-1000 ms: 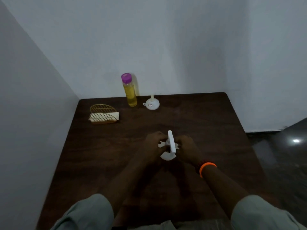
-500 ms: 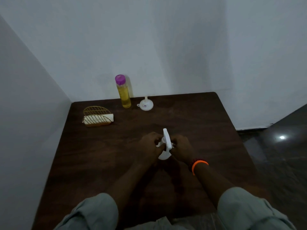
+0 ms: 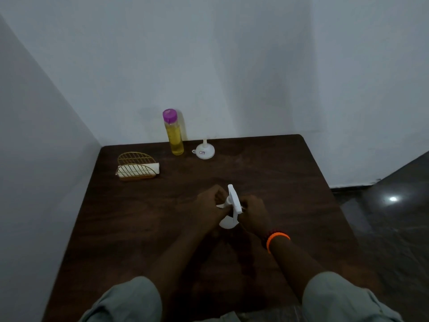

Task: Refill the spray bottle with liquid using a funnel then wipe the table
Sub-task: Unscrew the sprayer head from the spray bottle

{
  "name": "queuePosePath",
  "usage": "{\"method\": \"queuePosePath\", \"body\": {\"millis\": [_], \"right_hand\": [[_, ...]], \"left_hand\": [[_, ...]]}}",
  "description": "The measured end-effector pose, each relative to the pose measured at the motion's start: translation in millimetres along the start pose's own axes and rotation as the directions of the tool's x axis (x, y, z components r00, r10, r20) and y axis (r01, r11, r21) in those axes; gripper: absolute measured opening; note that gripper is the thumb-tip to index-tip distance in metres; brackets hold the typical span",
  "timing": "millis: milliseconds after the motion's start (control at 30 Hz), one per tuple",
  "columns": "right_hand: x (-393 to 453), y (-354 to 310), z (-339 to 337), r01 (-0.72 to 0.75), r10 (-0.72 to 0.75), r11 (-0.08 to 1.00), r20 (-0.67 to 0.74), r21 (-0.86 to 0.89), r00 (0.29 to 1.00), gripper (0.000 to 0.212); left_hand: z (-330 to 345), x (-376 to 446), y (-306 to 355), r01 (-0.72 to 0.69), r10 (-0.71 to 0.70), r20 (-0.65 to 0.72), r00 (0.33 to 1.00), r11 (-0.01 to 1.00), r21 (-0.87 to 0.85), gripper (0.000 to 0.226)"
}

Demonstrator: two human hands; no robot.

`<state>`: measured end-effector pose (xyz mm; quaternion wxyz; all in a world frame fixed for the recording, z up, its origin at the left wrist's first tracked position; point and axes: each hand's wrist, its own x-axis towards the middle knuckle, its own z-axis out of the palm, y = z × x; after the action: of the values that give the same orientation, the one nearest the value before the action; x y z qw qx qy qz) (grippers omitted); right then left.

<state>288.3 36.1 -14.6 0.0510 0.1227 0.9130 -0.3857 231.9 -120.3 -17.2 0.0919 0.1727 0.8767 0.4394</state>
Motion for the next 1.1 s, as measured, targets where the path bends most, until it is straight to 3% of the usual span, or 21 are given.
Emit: {"method": "queuePosePath", "body": {"millis": [100, 167, 267, 433, 600, 733, 833, 1000, 1100], "right_hand": [[-0.1, 0.7, 0.5, -0.011, 0.012, 1.000, -0.022, 0.019, 1.000, 0.022], [-0.5, 0.1, 0.4, -0.010, 0.011, 1.000, -0.032, 0.024, 0.999, 0.019], [-1.8, -1.7, 0.1, 0.006, -0.006, 1.000, -0.014, 0.004, 1.000, 0.022], [1.0, 0.6, -0.3, -0.027, 0.027, 1.000, -0.001, 0.000, 1.000, 0.024], [2.7, 3.9, 1.3, -0.034, 0.034, 0.999, 0.006, -0.001, 0.999, 0.025], [1.1, 3.0, 2.5, -0.005, 0.005, 1.000, -0.011, 0.027, 1.000, 0.023], [0.1, 3.8, 3.2, -0.006, 0.007, 1.000, -0.020, 0.021, 1.000, 0.025], [0.3, 4.8, 1.6, -0.007, 0.007, 1.000, -0.003, 0.021, 1.000, 0.029], [1.0, 8.0, 4.7, -0.019, 0.019, 1.000, -0.017, -0.001, 1.000, 0.025]], "left_hand": [[6.7, 0.1, -2.4, -0.041, 0.039, 0.019, 0.999, 0.996, 0.082, 0.040], [3.2, -2.0, -8.0, -0.117, 0.111, 0.066, 0.992, 0.990, 0.085, 0.028], [-2.8, -3.7, -18.0, -0.038, 0.038, 0.104, 0.994, 0.999, -0.009, 0.019], [5.2, -5.7, -6.7, 0.018, -0.023, -0.058, 0.998, 0.996, -0.087, 0.019], [8.9, -5.7, -3.7, -0.037, 0.038, -0.013, 0.999, 0.999, 0.020, 0.021], [-4.6, -10.3, -12.8, -0.039, 0.045, 0.089, 0.995, 0.997, -0.062, 0.027], [-10.4, -7.3, -10.9, 0.009, 0.000, 0.091, 0.996, 0.995, -0.102, 0.020], [-0.2, 0.3, 2.3, -0.077, 0.079, 0.048, 0.996, 0.997, -0.031, 0.022], [5.1, 0.4, 0.5, -0.089, 0.083, 0.108, 0.991, 0.995, 0.052, 0.028]]}}
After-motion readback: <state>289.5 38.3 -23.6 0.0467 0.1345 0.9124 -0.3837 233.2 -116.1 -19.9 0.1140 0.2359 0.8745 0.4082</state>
